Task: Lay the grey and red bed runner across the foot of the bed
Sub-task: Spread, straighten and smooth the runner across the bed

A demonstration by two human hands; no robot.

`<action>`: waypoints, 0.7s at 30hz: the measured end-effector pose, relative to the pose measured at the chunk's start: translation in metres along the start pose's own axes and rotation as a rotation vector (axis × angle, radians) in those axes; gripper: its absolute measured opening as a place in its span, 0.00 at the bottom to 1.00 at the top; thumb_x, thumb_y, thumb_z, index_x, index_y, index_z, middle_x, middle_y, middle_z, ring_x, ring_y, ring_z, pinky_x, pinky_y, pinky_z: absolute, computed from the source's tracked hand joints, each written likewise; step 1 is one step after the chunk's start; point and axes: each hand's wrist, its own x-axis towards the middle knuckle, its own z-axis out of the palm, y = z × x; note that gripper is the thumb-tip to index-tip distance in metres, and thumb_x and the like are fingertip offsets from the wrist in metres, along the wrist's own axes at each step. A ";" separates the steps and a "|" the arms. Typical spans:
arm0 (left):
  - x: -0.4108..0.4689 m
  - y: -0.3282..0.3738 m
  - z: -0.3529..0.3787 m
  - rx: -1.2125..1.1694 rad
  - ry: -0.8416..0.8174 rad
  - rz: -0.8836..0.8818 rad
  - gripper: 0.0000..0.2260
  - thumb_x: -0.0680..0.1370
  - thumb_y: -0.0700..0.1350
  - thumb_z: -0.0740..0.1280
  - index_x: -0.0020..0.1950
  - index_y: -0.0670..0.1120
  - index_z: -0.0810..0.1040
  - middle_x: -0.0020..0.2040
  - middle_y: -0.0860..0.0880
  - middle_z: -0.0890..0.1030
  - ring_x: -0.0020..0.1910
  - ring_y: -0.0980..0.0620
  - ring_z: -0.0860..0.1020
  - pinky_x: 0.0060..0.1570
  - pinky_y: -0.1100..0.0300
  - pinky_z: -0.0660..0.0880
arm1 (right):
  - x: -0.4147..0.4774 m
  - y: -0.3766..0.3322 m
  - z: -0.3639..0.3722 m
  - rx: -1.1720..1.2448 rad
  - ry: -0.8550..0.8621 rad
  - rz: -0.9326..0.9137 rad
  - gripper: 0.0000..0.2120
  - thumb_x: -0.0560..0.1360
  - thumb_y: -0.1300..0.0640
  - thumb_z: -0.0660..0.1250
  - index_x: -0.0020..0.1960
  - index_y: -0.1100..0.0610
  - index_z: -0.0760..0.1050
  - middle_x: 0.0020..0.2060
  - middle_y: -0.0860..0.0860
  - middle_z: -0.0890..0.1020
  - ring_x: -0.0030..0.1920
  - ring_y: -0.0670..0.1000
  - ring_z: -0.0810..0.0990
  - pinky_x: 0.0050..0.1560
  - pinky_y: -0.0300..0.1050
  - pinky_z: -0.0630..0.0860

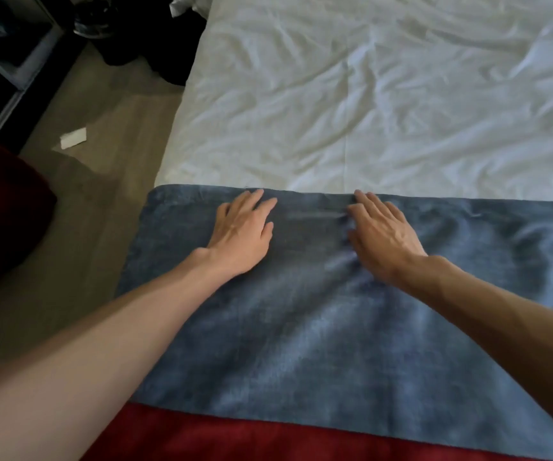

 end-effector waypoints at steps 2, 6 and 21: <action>0.013 -0.010 -0.002 0.031 0.029 0.033 0.19 0.81 0.46 0.57 0.72 0.45 0.66 0.71 0.46 0.67 0.72 0.47 0.61 0.67 0.49 0.57 | 0.016 0.000 -0.002 0.019 -0.011 0.021 0.22 0.79 0.62 0.56 0.72 0.59 0.58 0.76 0.57 0.54 0.76 0.56 0.50 0.74 0.52 0.49; 0.033 -0.024 -0.006 0.035 0.045 0.070 0.12 0.81 0.44 0.58 0.56 0.44 0.80 0.64 0.46 0.73 0.65 0.45 0.67 0.64 0.50 0.60 | 0.041 -0.002 -0.002 0.038 0.037 0.054 0.18 0.76 0.64 0.60 0.65 0.56 0.66 0.61 0.56 0.73 0.61 0.58 0.70 0.65 0.52 0.63; 0.057 -0.018 -0.005 0.083 0.127 0.034 0.06 0.77 0.40 0.66 0.53 0.46 0.74 0.50 0.48 0.78 0.52 0.47 0.72 0.54 0.53 0.60 | 0.056 -0.010 -0.005 0.000 0.128 0.218 0.07 0.76 0.61 0.62 0.54 0.58 0.75 0.49 0.56 0.76 0.49 0.57 0.72 0.55 0.51 0.66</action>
